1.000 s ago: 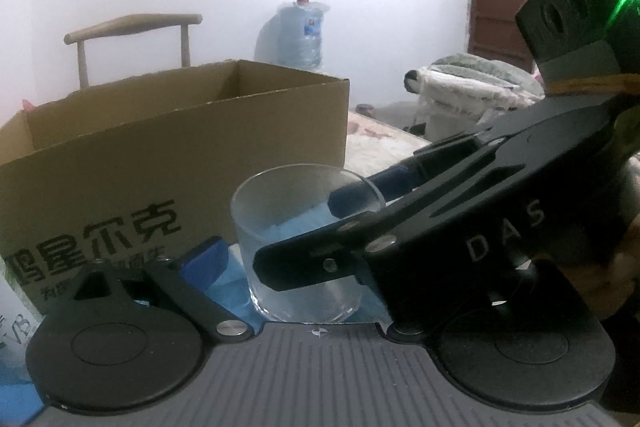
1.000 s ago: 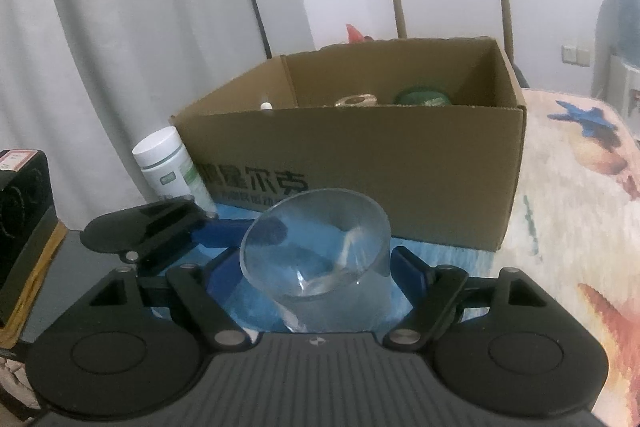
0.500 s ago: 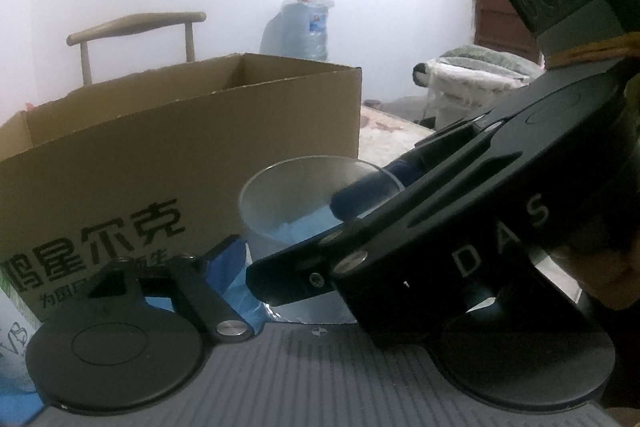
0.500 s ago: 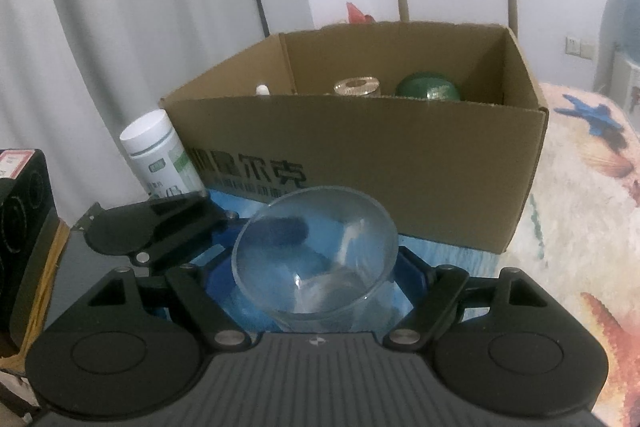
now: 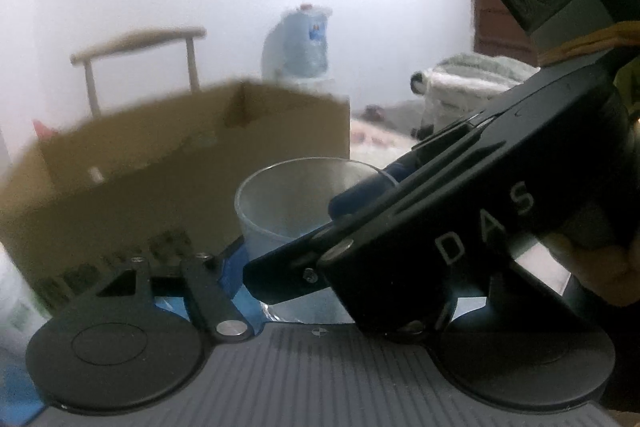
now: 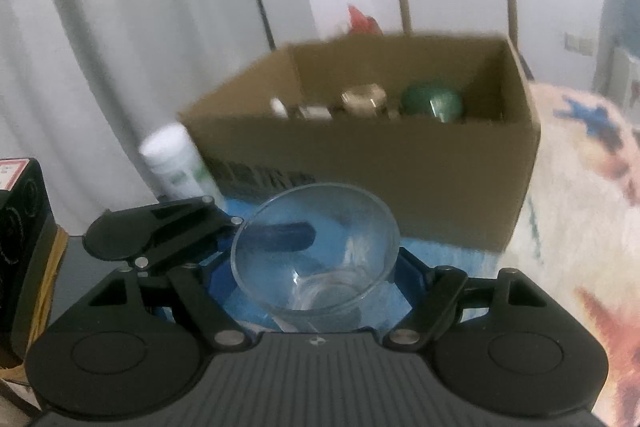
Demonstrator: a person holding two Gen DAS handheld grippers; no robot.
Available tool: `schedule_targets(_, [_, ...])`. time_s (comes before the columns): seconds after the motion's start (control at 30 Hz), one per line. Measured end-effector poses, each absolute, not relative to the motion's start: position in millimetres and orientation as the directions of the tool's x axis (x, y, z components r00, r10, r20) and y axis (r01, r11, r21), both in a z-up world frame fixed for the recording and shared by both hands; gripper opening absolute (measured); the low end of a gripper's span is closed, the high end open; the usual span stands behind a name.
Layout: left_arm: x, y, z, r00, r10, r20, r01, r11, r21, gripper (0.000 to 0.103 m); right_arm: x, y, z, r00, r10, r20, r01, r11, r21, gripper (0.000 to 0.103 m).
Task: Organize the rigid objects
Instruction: 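Carry the clear cup over the box and lower it inside, then open the right gripper and withdraw it from the box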
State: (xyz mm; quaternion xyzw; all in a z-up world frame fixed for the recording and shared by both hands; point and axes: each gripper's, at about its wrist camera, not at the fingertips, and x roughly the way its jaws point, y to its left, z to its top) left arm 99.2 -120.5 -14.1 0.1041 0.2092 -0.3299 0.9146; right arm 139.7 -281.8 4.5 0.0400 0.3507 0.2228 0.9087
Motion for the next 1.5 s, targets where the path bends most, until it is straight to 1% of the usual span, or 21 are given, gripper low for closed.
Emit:
schedule_targets(0.1, [90, -117, 19, 0.745, -0.536, -0.396, 0.618, 0.778, 0.109, 0.072, 131, -277, 39, 0.687, 0.452, -0.569, -0.419, 0.886, 0.198, 0.082])
schedule_targets(0.2, [95, -114, 48, 0.784, -0.521, -0.337, 0.589, 0.796, 0.14, 0.072, 134, -272, 74, 0.714, 0.469, -0.52, -0.454, 0.876, 0.167, 0.082])
schedule_targets(0.27, [109, -112, 64, 0.803, -0.505, -0.317, 0.568, 0.81, 0.146, 0.072, 146, -269, 93, 0.721, 0.478, -0.501, -0.473, 0.868, 0.148, 0.082])
schedule_targets(0.33, [130, -112, 75, 0.816, -0.487, -0.311, 0.547, 0.825, 0.142, 0.072, 167, -267, 105, 0.714, 0.487, -0.503, -0.48, 0.864, 0.154, 0.079])
schedule_targets(0.43, [166, -115, 80, 0.815, -0.465, -0.346, 0.532, 0.837, 0.126, 0.072, 213, -270, 108, 0.667, 0.53, -0.524, -0.495, 0.841, 0.22, 0.077])
schedule_targets(0.63, [248, -120, 53, 0.713, -0.458, -0.531, 0.525, 0.851, -0.029, 0.072, 302, -282, 76, 0.546, 0.549, -0.633, -0.414, 0.834, 0.365, 0.077])
schedule_targets(0.73, [270, -122, 37, 0.671, -0.45, -0.59, 0.508, 0.858, -0.078, 0.072, 329, -289, 53, 0.491, 0.557, -0.67, -0.38, 0.829, 0.41, 0.077])
schedule_targets(0.83, [281, -125, 28, 0.647, -0.433, -0.627, 0.499, 0.863, -0.081, 0.072, 336, -290, 38, 0.451, 0.568, -0.689, -0.363, 0.822, 0.44, 0.077])
schedule_targets(0.9, [284, -124, 23, 0.642, -0.421, -0.641, 0.495, 0.866, -0.073, 0.074, 340, -290, 31, 0.434, 0.572, -0.696, -0.357, 0.819, 0.449, 0.077])
schedule_targets(1.03, [288, -123, 20, 0.646, -0.412, -0.643, 0.492, 0.868, -0.063, 0.083, 347, -284, 20, 0.421, 0.527, -0.738, -0.345, 0.846, 0.407, 0.077])
schedule_targets(1.13, [284, -122, 21, 0.642, -0.416, -0.644, 0.501, 0.863, -0.058, 0.084, 354, -280, 6, 0.387, 0.504, -0.772, -0.328, 0.858, 0.396, 0.077])
schedule_targets(1.23, [283, -121, 22, 0.641, -0.416, -0.645, 0.498, 0.865, -0.063, 0.084, 354, -278, 5, 0.366, 0.495, -0.789, -0.32, 0.862, 0.393, 0.077])
schedule_targets(1.33, [281, -119, 26, 0.647, -0.423, -0.635, 0.492, 0.867, -0.076, 0.09, 351, -277, 6, 0.358, 0.478, -0.802, -0.308, 0.871, 0.382, 0.079])
schedule_targets(1.4, [276, -118, 28, 0.65, -0.425, -0.63, 0.497, 0.865, -0.071, 0.093, 350, -278, 4, 0.345, 0.471, -0.812, -0.29, 0.876, 0.385, 0.082])
schedule_targets(1.43, [274, -118, 29, 0.655, -0.425, -0.625, 0.497, 0.865, -0.067, 0.098, 349, -280, 4, 0.342, 0.471, -0.813, -0.283, 0.877, 0.389, 0.083])
schedule_targets(1.5, [270, -116, 31, 0.66, -0.433, -0.614, 0.502, 0.862, -0.067, 0.098, 346, -282, 5, 0.347, 0.48, -0.806, -0.282, 0.873, 0.399, 0.084])
